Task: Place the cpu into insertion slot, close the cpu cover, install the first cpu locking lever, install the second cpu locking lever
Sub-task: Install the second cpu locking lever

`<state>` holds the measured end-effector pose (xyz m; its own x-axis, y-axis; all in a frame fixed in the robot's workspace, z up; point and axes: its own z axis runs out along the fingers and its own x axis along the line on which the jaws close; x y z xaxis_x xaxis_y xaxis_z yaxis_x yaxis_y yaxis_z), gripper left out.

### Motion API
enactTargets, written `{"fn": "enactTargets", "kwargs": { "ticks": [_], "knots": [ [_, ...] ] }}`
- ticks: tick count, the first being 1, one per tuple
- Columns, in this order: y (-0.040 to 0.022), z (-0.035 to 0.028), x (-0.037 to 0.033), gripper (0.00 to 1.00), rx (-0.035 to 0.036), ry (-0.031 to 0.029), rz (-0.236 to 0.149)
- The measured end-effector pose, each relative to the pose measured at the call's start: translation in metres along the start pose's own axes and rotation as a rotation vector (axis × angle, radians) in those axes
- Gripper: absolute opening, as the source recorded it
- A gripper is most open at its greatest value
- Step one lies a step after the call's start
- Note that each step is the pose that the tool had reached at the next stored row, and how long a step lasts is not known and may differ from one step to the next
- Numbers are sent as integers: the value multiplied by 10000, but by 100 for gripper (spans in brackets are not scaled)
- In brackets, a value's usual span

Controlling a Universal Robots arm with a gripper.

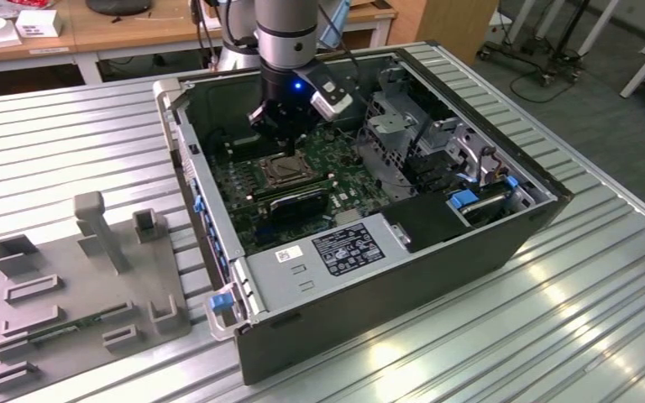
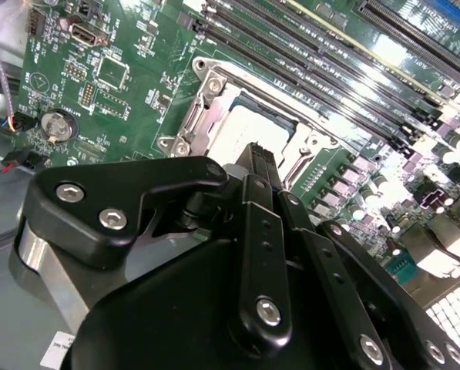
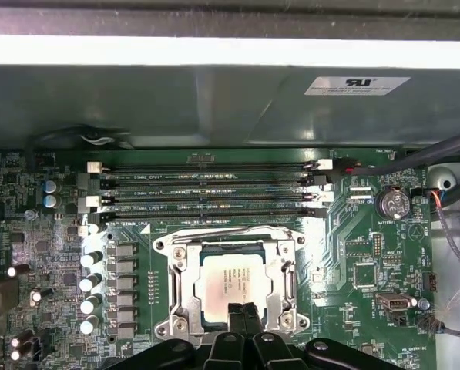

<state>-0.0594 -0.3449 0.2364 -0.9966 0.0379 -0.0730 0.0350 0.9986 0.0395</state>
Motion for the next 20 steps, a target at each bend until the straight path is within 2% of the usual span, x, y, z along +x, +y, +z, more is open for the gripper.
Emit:
{"fn": "enactTargets", "kwargs": {
  "ticks": [7, 20],
  "knots": [
    [-47, -3, -2, 10, 4, 1, 14],
    [-235, -10, -9, 10, 21, -9, 266]
  ]
}}
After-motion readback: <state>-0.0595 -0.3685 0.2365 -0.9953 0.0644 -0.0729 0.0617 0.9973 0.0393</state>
